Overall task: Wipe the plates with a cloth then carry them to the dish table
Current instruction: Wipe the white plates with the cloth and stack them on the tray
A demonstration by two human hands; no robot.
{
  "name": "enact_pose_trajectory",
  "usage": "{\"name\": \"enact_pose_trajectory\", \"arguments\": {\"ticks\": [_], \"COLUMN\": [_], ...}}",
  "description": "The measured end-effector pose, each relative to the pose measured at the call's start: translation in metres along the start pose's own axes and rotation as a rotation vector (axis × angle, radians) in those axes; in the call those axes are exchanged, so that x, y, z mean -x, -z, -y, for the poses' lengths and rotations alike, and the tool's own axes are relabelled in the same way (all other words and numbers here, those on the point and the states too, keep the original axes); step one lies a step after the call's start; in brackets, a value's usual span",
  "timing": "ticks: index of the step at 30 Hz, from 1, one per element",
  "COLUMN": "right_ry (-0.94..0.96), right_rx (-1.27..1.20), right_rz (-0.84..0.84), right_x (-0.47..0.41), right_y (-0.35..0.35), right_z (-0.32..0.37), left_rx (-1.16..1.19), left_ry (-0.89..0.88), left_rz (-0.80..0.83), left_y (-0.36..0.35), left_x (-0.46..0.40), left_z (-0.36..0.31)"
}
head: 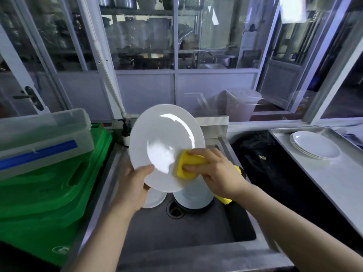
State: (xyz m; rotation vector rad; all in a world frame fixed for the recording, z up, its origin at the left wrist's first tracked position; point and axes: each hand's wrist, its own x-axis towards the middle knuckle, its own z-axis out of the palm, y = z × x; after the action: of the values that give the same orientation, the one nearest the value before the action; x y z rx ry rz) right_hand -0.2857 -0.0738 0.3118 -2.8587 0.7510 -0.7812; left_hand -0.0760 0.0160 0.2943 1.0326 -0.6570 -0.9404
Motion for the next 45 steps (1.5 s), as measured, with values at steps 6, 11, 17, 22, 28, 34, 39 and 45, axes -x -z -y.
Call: {"name": "enact_pose_trajectory", "arguments": {"ticks": [6,11,17,22,28,34,39,45], "right_ry": [-0.266,-0.421,-0.569,-0.643,-0.702,-1.037,-1.158,-1.246], "right_rx": [0.031,0.068,0.127,0.058,0.011,-0.534,-1.273,-1.452], "right_rz": [-0.174,-0.191,0.183,0.502,0.486,0.163,0.022,-0.109], "right_x": [0.037,0.097,0.187,0.242,0.242,0.193,0.160,0.158], "right_y": [-0.012,-0.036,-0.071,-0.104,-0.106,-0.083,-0.081,-0.088], "right_z": [-0.047,-0.084,-0.117,-0.128,-0.130,-0.108,-0.082,-0.082], "left_rx": [-0.228,-0.205,-0.201,-0.165,-0.139,-0.131,-0.081,-0.059], "left_ry": [0.139,0.266,0.329,0.398,0.445,0.471,0.536,0.669], "left_rz": [0.030,-0.033,-0.031,-0.086,-0.114,-0.035,-0.001,0.091], "left_y": [-0.017,-0.032,-0.046,-0.057,-0.057,-0.055,-0.051,-0.049], "left_x": [0.005,0.008,0.015,0.023,0.034,0.026,0.017,0.000], "left_z": [0.027,0.066,0.102,0.124,0.139,0.132,0.129,0.141]}}
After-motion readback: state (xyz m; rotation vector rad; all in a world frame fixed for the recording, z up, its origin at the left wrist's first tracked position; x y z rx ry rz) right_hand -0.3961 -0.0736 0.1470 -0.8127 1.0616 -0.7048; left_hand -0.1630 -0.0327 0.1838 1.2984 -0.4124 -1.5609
